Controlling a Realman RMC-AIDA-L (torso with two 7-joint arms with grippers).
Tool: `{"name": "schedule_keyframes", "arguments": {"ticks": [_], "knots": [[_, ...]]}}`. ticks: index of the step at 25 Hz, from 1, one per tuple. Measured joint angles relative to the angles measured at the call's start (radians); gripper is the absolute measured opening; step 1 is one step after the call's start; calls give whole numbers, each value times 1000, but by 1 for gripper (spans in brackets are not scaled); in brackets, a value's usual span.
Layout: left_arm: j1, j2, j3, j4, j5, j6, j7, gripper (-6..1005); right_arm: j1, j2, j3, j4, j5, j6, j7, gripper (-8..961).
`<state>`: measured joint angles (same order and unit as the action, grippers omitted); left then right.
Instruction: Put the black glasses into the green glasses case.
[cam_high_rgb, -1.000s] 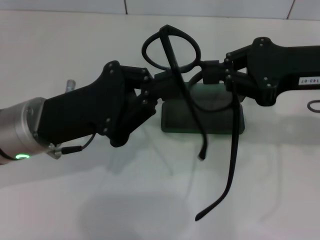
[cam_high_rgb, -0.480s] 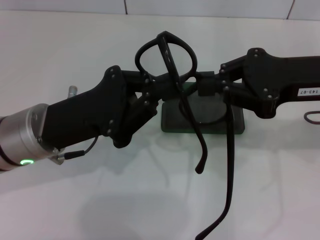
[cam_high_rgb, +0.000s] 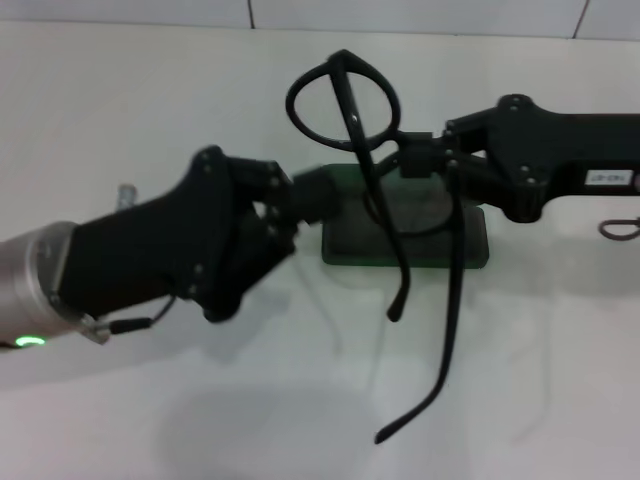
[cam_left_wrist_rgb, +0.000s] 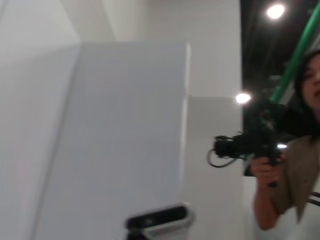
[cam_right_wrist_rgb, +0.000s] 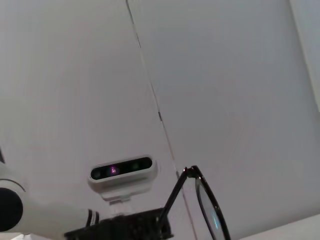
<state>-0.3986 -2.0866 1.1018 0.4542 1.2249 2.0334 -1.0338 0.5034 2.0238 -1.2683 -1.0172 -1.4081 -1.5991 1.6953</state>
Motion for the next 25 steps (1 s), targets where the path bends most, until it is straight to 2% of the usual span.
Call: {"name": "schedule_keyframes", "arguments": {"ticks": [5, 9, 13, 25], "knots": [[-28, -4, 80, -7, -38, -1, 4, 33, 65, 2, -7, 88, 9, 4, -34, 36], [-52, -6, 81, -57, -43, -16, 23, 34, 99, 3, -18, 129, 28, 1, -52, 36], [-71, -3, 75, -104, -51, -65, 39, 34, 108, 4, -36, 134, 39, 2, -56, 36], [-71, -4, 76, -106, -62, -90, 43, 34, 114, 1, -52, 136, 42, 4, -57, 36]]}}
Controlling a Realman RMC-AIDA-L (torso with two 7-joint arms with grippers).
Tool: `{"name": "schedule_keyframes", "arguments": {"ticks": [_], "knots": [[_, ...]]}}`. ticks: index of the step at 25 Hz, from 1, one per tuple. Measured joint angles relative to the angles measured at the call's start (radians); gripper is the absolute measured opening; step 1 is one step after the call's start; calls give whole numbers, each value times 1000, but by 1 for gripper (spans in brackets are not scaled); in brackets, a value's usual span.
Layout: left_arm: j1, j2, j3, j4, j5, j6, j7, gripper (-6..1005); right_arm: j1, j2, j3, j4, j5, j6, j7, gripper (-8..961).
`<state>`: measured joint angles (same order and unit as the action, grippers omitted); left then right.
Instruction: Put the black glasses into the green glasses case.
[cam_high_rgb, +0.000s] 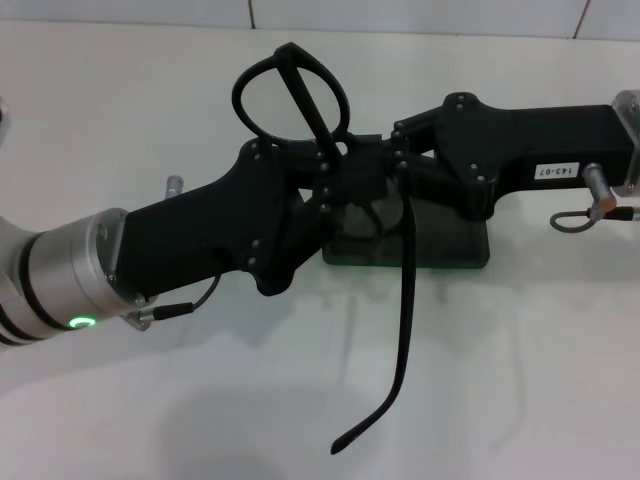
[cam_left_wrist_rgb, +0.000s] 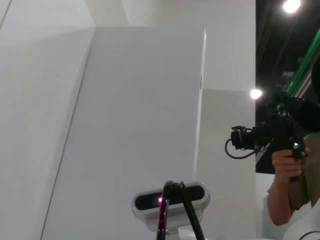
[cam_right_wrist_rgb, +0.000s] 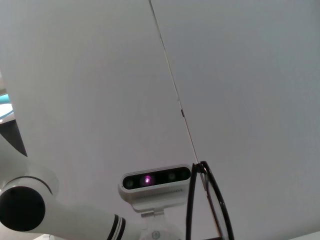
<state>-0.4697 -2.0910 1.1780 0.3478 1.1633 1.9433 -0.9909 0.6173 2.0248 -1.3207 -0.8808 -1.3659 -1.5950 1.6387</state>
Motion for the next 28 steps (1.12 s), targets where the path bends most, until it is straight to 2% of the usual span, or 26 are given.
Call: {"name": "schedule_keyframes", "arguments": {"ticks": [21, 28], "knots": [[10, 2, 6, -18, -41, -12, 3, 35, -20, -2, 12, 0, 12, 3, -27, 37], [11, 13, 6, -11, -3, 3, 3, 35, -41, -6, 113, -10, 14, -8, -36, 36]]}}
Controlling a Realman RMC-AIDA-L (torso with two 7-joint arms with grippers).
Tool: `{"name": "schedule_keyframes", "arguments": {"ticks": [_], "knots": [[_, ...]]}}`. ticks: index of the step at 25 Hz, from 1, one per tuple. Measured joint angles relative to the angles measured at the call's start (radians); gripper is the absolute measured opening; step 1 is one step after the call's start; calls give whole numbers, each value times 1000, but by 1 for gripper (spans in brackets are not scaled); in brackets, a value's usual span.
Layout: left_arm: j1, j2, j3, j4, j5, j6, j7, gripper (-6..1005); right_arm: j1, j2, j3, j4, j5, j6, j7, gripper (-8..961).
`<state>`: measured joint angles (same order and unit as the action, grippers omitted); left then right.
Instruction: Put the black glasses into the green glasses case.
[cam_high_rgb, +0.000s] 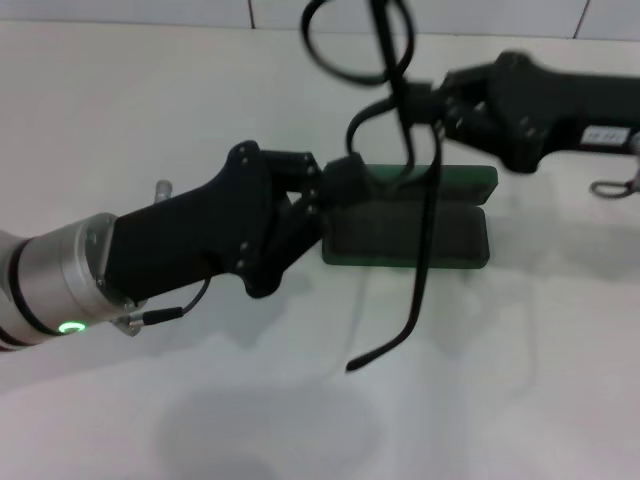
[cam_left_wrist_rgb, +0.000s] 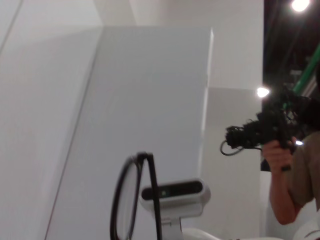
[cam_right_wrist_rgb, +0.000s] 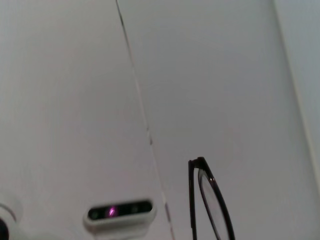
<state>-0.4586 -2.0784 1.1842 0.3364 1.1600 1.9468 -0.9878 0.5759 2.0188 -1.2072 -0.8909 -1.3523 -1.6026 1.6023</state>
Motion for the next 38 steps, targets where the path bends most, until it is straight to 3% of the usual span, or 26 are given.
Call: {"name": "schedule_keyframes", "arguments": {"ticks": [8, 12, 18, 26, 32, 38], "knots": [[6, 23, -26, -4, 46, -27, 3, 36, -10, -2, 168, -19, 132, -152, 0, 33], [-35, 7, -22, 9, 123, -4, 3, 36, 8, 1, 178, -23, 211, -139, -52, 33], [-93, -25, -17, -39, 124, 26, 65, 36, 90, 5, 21, 96, 212, 28, -175, 33], [-73, -16, -13, -57, -31, 41, 56, 36, 115, 5, -167, 131, 199, 181, -235, 33], [-61, -15, -18, -90, -123, 31, 37, 37, 131, 4, -207, 133, 149, 197, -217, 33], [-66, -13, -20, -96, -131, -9, 13, 37, 138, 1, -221, 127, 140, 192, -204, 34]]}}
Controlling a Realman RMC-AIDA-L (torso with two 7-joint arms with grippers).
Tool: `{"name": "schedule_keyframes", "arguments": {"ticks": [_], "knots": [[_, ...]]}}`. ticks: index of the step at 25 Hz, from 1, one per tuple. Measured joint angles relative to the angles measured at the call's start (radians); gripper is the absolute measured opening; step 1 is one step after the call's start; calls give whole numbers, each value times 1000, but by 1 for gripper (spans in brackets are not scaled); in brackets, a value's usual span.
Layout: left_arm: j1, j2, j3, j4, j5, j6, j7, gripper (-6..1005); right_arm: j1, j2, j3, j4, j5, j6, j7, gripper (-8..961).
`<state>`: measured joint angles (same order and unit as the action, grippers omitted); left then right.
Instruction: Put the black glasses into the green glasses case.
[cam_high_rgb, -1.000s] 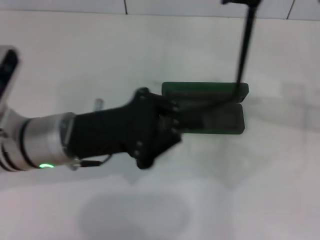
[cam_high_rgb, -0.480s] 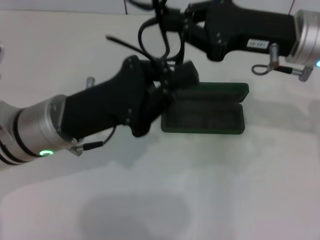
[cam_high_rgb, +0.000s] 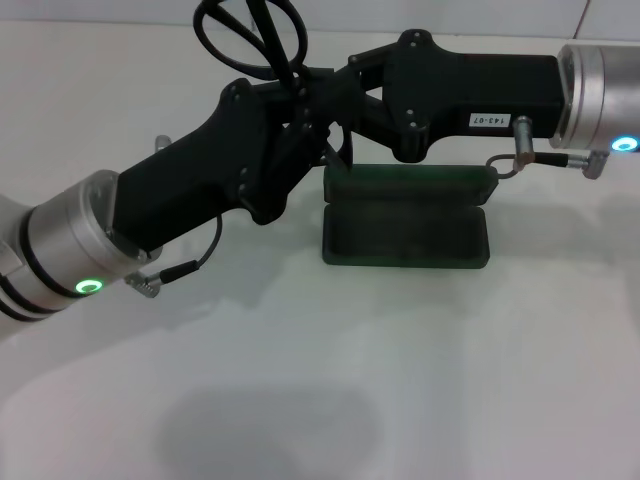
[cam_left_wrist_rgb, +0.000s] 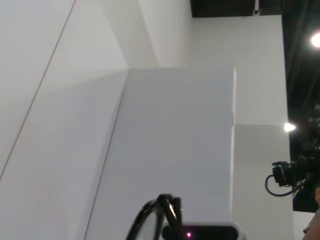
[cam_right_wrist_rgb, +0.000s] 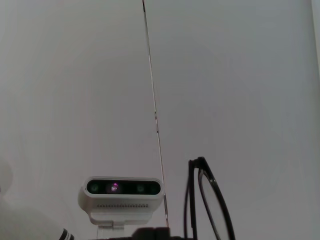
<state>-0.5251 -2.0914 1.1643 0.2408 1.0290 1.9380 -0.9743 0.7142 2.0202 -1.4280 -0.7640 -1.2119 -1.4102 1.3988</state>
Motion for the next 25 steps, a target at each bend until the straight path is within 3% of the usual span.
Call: {"name": "schedule_keyframes", "arguments": {"ticks": [25], "knots": [[33, 9, 9, 9, 13, -1, -10, 38, -20, -8, 10, -2, -9, 15, 16, 34]]}}
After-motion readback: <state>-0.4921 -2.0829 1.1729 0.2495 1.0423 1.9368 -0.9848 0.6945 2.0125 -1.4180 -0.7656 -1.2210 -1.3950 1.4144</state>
